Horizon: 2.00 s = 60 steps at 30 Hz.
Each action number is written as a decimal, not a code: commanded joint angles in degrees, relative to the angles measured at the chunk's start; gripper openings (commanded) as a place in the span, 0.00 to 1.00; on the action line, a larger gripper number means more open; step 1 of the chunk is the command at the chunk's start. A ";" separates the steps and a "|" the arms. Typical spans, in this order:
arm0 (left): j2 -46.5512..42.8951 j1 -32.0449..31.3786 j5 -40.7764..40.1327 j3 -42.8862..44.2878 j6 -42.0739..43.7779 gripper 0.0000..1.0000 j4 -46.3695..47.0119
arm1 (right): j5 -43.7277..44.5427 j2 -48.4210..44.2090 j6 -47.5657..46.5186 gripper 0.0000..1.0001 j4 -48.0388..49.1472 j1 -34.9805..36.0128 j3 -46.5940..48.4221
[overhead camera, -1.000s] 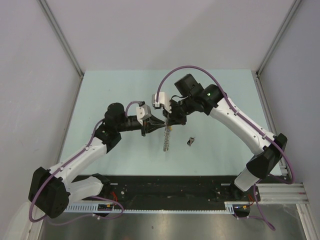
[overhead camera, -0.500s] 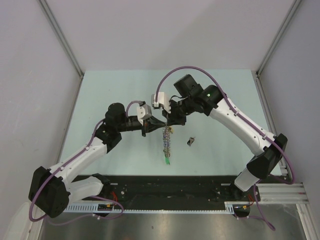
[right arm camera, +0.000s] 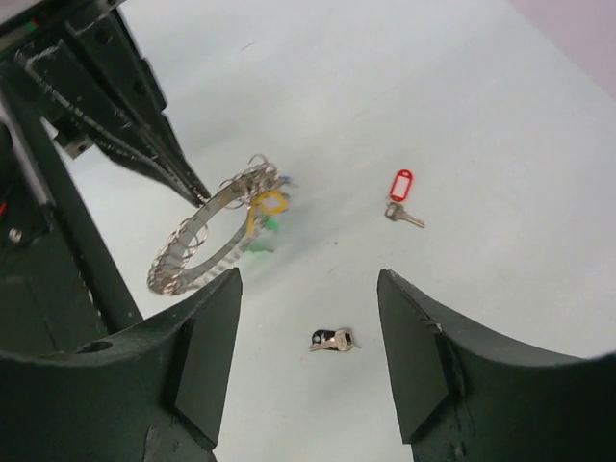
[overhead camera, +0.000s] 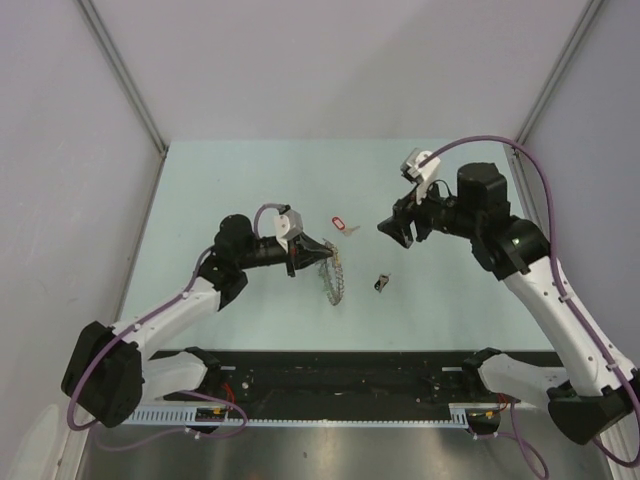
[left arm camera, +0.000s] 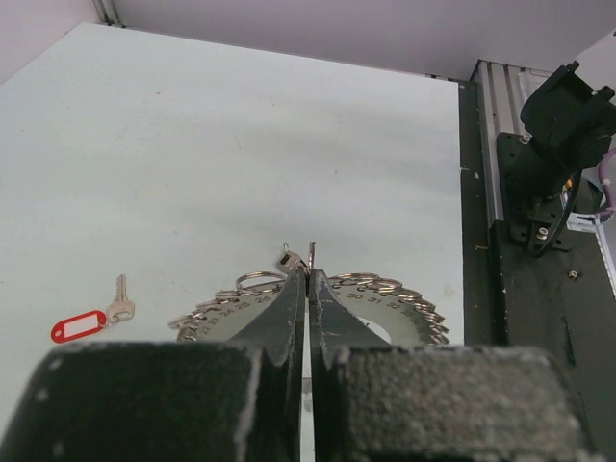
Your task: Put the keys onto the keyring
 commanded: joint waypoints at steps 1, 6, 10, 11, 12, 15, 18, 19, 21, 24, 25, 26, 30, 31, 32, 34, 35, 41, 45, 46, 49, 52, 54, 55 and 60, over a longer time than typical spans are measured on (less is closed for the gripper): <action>1.43 -0.13 3.03 -0.32 -1.55 0.00 7.08 | 8.18 -2.94 11.10 0.64 7.87 -1.55 -7.23; 5.37 -0.13 4.87 -0.68 -0.93 0.00 7.96 | 13.20 -7.68 17.78 0.64 13.23 -1.55 -18.31; 7.40 -0.22 5.23 -0.50 -1.46 0.00 8.84 | 17.94 -11.11 21.83 0.64 16.40 -1.55 -26.31; 7.58 -0.13 5.05 -0.33 -1.37 0.00 8.49 | 18.91 -11.29 22.88 0.64 16.49 -1.55 -27.46; 7.93 -0.13 4.79 -0.15 -1.28 0.01 8.23 | 20.75 -11.12 23.42 0.64 16.50 -1.55 -29.64; 8.37 -0.22 4.26 0.29 -0.84 0.01 6.82 | 22.17 -8.93 25.00 0.63 17.81 -1.55 -33.34; 8.73 -0.13 3.91 0.99 -0.84 0.00 5.50 | 22.78 -5.50 27.45 0.60 20.36 -1.46 -36.59; 8.73 -0.13 3.73 1.08 -0.84 0.00 5.33 | 22.87 -4.80 28.07 0.58 22.28 -1.55 -37.31; 8.81 -0.22 3.56 1.43 -0.84 0.00 4.63 | 24.44 -2.60 30.96 0.56 24.05 -1.55 -38.62; 8.90 -0.13 3.21 1.87 0.65 0.00 4.10 | 25.86 0.12 35.79 0.52 27.82 -1.55 -41.00; 8.99 -0.13 3.20 1.96 0.65 0.00 3.75 | 25.86 0.74 36.33 0.52 30.27 -1.46 -42.22; 9.16 -0.22 3.03 2.22 0.83 0.00 3.39 | 25.86 1.18 36.51 0.52 31.25 -1.38 -42.67; 9.43 -0.13 2.68 2.75 1.18 0.00 2.51 | 25.51 5.48 34.85 0.52 35.29 -1.46 -43.03; 9.43 -0.13 2.76 2.84 1.27 0.00 2.16 | 24.81 6.28 33.02 0.52 35.74 -1.64 -42.94; 9.43 -0.22 2.59 3.01 1.44 0.00 1.90 | 23.15 6.98 32.13 0.53 37.57 -1.90 -42.94; 9.43 -0.22 2.59 3.10 1.70 0.00 1.55 | 21.39 9.34 30.29 0.55 38.91 -2.34 -42.41; 9.43 -0.22 2.33 3.28 1.79 0.00 1.20 | 19.73 10.23 29.93 0.56 38.99 -2.86 -41.37; 9.60 -0.22 2.50 3.72 2.06 0.00 0.32 | 17.87 18.14 26.86 0.55 37.15 -3.57 -36.18; 9.69 -0.22 2.50 3.98 2.15 0.00 0.05 | 16.46 21.57 25.27 0.54 36.62 -4.01 -34.33; 9.61 -0.30 2.50 3.98 2.23 0.00 -0.04 | 15.41 22.01 25.09 0.53 36.62 -4.01 -34.15; 9.61 -0.30 2.59 4.16 2.06 0.00 -0.21 | 14.27 24.03 24.21 0.52 34.62 -4.10 -33.10; 9.69 -0.30 2.94 4.16 2.06 0.01 -0.21 | 13.74 25.00 25.09 0.49 32.23 -4.10 -32.83; 9.69 -0.39 2.85 4.16 2.14 0.00 -0.13 | 13.47 24.31 26.57 0.47 29.69 -3.92 -33.00; 9.61 -0.31 2.77 4.25 2.23 0.00 -0.21 | 14.08 23.69 27.37 0.47 28.64 -3.14 -33.27; 9.60 -0.31 2.85 4.51 2.06 0.00 -0.65 | 14.44 19.83 32.90 0.45 27.04 0.64 -35.55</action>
